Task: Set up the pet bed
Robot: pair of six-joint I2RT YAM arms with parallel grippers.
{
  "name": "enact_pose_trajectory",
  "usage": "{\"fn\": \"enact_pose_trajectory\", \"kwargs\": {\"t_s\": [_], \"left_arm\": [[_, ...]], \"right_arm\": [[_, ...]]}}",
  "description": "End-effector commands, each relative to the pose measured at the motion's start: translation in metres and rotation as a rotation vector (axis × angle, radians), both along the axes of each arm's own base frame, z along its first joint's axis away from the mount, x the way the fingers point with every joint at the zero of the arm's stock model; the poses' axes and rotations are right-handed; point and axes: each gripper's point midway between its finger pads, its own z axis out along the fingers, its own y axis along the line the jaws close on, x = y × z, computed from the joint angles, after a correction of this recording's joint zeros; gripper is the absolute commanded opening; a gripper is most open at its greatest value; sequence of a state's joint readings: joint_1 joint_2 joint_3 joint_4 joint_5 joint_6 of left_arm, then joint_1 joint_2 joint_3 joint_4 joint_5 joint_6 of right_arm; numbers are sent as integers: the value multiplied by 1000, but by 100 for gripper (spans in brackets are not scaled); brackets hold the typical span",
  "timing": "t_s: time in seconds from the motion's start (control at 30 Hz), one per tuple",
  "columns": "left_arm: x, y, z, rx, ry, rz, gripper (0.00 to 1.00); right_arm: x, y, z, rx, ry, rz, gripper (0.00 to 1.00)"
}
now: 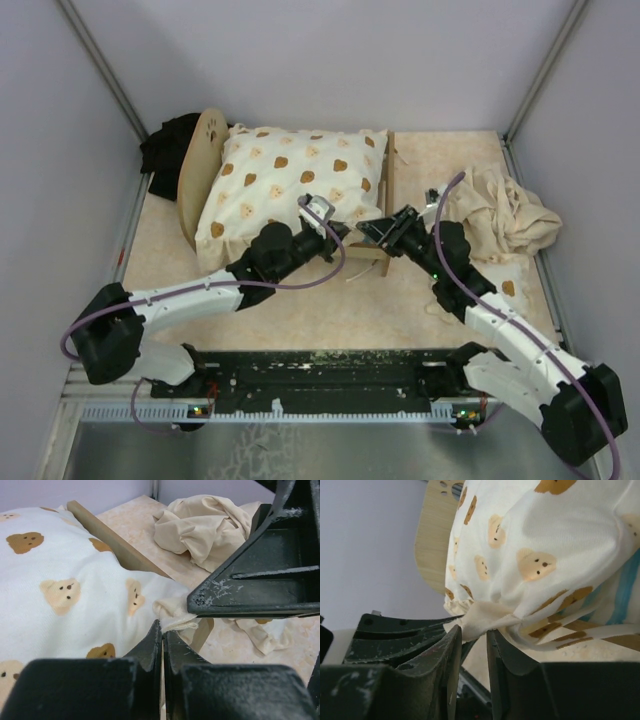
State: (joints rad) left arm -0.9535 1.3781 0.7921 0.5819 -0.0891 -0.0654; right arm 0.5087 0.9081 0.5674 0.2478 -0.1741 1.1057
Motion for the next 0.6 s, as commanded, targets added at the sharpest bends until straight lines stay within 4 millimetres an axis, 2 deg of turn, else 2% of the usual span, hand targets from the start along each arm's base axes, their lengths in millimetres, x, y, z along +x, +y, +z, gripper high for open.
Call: {"fn": "enact_pose_trajectory", "kwargs": {"t_s": [0.0, 0.1, 0.2, 0.33, 0.47, 0.57], "left_arm": [[7, 1, 25, -50, -62, 27, 0], [11, -1, 27, -55, -57, 27, 0], [16, -2, 26, -58, -49, 26, 0], [25, -1, 29, -75, -34, 31, 0], [34, 1, 35, -108, -10, 28, 0], [37, 2, 36, -136, 21, 16, 0]], "right_arm": [[-5, -12, 22, -194, -220, -4, 31], [-5, -26, 14, -348, -306, -35, 38], [-6, -35, 8, -432, -380, -48, 39], [-17, -29, -2, -512, -564, 26, 38], [-22, -24, -6, -589, -778, 27, 37], [-24, -13, -15, -647, -887, 65, 37]]}}
